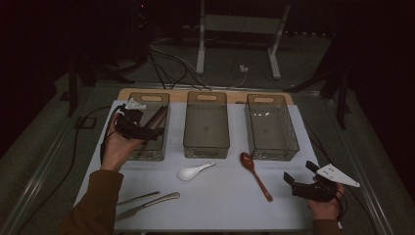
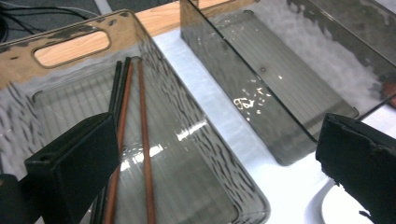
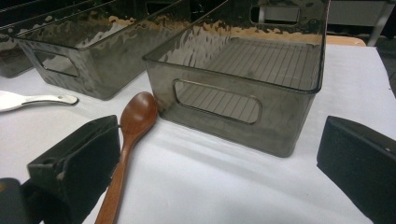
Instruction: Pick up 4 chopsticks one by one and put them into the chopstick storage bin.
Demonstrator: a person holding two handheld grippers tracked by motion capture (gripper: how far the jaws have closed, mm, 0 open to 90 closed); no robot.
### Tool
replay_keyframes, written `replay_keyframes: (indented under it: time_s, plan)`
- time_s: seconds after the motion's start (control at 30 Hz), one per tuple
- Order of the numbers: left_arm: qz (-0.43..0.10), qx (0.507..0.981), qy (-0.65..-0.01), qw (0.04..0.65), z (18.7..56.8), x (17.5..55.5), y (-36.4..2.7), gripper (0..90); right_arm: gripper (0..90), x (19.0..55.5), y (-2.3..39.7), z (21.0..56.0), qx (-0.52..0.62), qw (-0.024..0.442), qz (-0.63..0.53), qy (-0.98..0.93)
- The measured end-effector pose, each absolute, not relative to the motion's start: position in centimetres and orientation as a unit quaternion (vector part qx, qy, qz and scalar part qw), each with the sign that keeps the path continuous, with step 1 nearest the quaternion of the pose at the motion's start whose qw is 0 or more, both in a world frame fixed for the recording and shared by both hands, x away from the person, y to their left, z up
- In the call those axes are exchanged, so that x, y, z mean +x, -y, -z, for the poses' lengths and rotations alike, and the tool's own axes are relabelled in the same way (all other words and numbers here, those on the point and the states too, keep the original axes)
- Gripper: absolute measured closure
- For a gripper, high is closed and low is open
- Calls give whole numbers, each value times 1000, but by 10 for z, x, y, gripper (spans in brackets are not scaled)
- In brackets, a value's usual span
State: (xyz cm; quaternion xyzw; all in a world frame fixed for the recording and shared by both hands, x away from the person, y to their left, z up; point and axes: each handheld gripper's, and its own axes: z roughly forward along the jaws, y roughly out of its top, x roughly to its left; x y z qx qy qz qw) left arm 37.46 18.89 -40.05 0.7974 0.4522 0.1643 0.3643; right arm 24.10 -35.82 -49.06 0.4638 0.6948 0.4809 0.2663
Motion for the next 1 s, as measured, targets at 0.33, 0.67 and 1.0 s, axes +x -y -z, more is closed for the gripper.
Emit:
replay_keyframes:
  time_s: [0.33, 0.67, 1.0]
  plan:
    - [-155, 805, -435, 372, 398, 364, -176, 8, 0, 241, 358, 491, 464, 267, -481, -694]
    - [-146, 813, -419, 376, 400, 357, -163, 8, 0, 242, 359, 491, 465, 266, -482, -693]
    - [-140, 820, -409, 375, 403, 352, -153, 8, 0, 242, 358, 491, 464, 265, -482, -694]
